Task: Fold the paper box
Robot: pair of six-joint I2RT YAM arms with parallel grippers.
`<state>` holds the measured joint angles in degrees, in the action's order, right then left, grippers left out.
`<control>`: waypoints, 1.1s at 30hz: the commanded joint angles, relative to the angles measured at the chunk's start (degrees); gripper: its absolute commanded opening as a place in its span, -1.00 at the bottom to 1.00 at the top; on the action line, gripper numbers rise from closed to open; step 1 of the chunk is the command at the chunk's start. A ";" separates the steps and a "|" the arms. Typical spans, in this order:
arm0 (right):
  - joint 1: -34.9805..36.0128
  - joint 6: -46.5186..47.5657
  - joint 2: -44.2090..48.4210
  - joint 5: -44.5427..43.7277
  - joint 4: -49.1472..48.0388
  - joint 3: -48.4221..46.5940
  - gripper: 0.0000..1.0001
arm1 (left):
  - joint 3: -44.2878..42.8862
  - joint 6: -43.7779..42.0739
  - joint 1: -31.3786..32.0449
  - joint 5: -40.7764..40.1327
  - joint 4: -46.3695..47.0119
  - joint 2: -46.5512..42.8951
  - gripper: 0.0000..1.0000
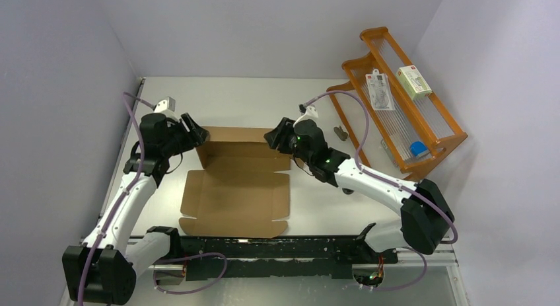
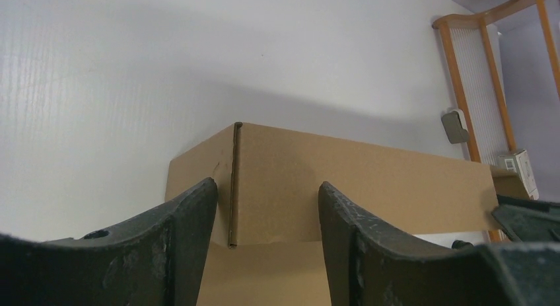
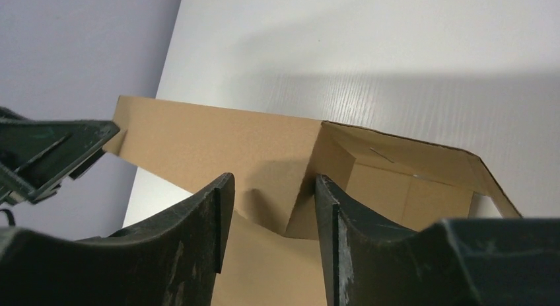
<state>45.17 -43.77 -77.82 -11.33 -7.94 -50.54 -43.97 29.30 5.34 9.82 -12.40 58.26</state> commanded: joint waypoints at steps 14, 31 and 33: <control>-7.07 3.70 -7.29 12.34 -6.46 -5.76 -0.10 | 1.17 -2.57 -0.42 -0.76 -5.92 -5.84 0.20; -9.34 10.06 7.87 1.60 -15.01 15.44 0.29 | -5.99 -8.30 -0.42 -9.32 -11.22 -6.06 0.66; -9.35 8.14 7.02 0.12 -19.69 19.16 0.29 | -7.10 -9.43 -0.42 -8.29 -11.49 -4.86 0.70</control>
<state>36.23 -34.06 -70.13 -6.50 -19.84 -37.45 -47.03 23.33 5.13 2.68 -22.22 52.21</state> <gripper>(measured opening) 0.645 0.836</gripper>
